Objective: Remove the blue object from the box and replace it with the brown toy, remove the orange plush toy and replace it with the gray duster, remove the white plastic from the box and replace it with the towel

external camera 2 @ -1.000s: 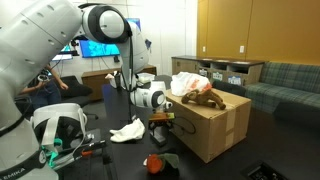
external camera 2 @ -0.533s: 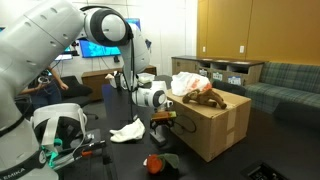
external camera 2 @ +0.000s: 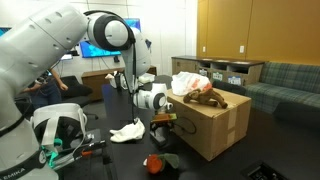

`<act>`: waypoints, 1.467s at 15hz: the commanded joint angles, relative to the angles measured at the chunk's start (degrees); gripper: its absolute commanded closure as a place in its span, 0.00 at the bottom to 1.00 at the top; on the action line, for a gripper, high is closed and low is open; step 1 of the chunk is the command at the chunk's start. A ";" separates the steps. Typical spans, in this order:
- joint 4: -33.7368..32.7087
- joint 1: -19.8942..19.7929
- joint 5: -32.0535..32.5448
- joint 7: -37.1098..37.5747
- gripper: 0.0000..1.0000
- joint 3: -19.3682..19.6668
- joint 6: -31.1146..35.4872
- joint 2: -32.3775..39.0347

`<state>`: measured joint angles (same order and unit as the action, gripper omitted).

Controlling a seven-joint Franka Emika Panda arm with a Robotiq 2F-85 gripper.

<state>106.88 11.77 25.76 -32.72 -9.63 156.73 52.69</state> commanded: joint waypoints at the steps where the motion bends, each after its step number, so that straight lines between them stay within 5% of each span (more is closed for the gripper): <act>1: -1.26 -1.12 0.10 -2.47 0.00 -1.16 -1.25 1.62; 22: -8.29 -0.98 -0.64 -4.59 0.00 -1.73 -4.21 7.51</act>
<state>101.38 11.12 25.76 -35.53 -10.54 154.37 58.55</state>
